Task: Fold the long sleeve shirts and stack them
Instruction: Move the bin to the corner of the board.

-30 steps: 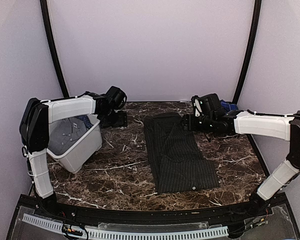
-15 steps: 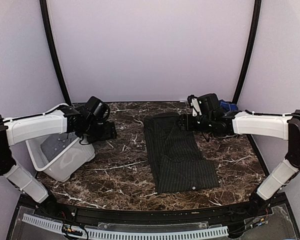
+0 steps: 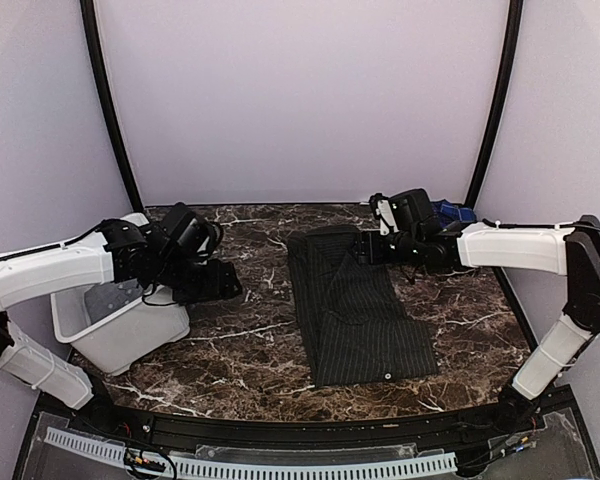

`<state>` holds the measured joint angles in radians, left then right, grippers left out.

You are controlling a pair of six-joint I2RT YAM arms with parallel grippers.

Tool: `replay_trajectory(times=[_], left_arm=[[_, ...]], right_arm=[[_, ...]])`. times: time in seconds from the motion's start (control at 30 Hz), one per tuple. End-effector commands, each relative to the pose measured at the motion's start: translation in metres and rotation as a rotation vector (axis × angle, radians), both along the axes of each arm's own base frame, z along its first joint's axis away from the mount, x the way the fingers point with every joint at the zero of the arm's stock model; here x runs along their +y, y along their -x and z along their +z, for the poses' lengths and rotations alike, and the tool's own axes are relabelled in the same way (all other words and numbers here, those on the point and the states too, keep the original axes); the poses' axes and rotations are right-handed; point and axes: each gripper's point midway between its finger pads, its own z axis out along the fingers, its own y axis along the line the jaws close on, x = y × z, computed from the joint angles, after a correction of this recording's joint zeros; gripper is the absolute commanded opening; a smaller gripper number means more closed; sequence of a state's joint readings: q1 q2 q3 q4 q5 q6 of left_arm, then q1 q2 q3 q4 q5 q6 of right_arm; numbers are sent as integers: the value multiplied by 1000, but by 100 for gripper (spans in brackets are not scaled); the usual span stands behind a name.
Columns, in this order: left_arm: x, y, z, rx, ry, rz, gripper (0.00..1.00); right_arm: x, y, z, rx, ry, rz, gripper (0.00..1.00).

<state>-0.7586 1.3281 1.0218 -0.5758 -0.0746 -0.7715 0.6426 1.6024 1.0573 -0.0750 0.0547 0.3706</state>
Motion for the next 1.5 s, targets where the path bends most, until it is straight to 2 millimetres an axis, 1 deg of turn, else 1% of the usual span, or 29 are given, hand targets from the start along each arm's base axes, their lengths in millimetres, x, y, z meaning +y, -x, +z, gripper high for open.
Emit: replay_trajectory(times=[0.0, 0.07, 0.13, 0.3, 0.33, 0.37, 0.4, 0.43, 0.47, 0.57, 0.67, 0.83, 0.87, 0.97, 1.0, 1.03, 1.07, 1.1, 1.13, 1.17, 1.2, 1.23, 1.27, 1.3, 1.33, 1.37, 1.4, 1.43, 1.47], left_arm=[[5, -12, 32, -75, -33, 38, 77], [-1, -12, 34, -76, -17, 21, 77], [0, -9, 27, -56, -34, 20, 78], [26, 5, -4, 35, -109, 123, 81], [26, 6, -6, 41, -96, 131, 81], [26, 14, -13, 69, -67, 120, 82], [20, 12, -7, 50, -11, 115, 82], [15, 21, -17, 89, 23, 85, 82], [4, 20, -11, 69, 88, 56, 82], [-27, 35, -10, 110, 236, -93, 82], [-44, 41, 5, 91, 292, -186, 81], [-53, 28, 34, 11, 279, -229, 82], [-54, 21, 41, -16, 274, -219, 82], [-54, 11, 50, -45, 253, -196, 81], [-52, 3, 58, -73, 242, -161, 81], [-46, -1, 55, -72, 208, -129, 80], [-34, -16, 66, -129, 163, -42, 80], [-21, -19, 60, -115, 93, 10, 80], [-6, -35, 77, -181, 46, 101, 80], [12, -40, 71, -161, -25, 156, 80], [26, -48, 85, -190, -66, 216, 79], [39, -58, 87, -194, -88, 263, 79], [50, -66, 98, -221, -108, 302, 79], [65, -75, 102, -231, -122, 349, 78], [74, -81, 109, -255, -132, 373, 78], [90, -89, 111, -262, -141, 420, 77], [99, -94, 112, -270, -153, 439, 76], [116, -102, 111, -272, -175, 483, 74], [123, -108, 111, -282, -194, 490, 74]], right_arm=[[8, -3, 11, -34, -8, 19, 78], [7, -2, 9, -29, 1, 22, 78], [6, -1, 7, -24, 11, 25, 78], [6, 1, 3, -12, 22, 36, 79], [6, 1, 2, -9, 23, 39, 79], [7, 2, 1, -6, 23, 43, 79], [7, 2, 0, -4, 22, 44, 79], [8, 2, 1, -4, 20, 46, 79], [9, 2, 0, -3, 19, 49, 79], [10, 2, 0, -1, 21, 55, 79], [9, 2, -2, 2, 29, 55, 80], [8, 2, -3, 6, 35, 52, 80], [7, 3, -3, 7, 37, 51, 80], [5, 3, -2, 6, 41, 48, 80], [5, 4, -2, 5, 43, 46, 80], [4, 4, -1, 5, 45, 45, 80], [4, 4, -1, 4, 45, 45, 80], [4, 4, 0, 4, 43, 45, 80], [4, 5, 0, 5, 42, 47, 80], [5, 5, 0, 8, 41, 50, 80], [5, 5, 0, 9, 39, 52, 80], [6, 6, 1, 10, 35, 56, 80], [6, 7, 0, 12, 34, 57, 80], [6, 7, 2, 11, 33, 57, 80], [6, 8, 1, 12, 33, 59, 80], [5, 8, 2, 12, 33, 60, 80], [6, 9, 2, 12, 32, 64, 80], [6, 9, 3, 13, 30, 67, 80], [6, 10, 4, 12, 28, 70, 80]])
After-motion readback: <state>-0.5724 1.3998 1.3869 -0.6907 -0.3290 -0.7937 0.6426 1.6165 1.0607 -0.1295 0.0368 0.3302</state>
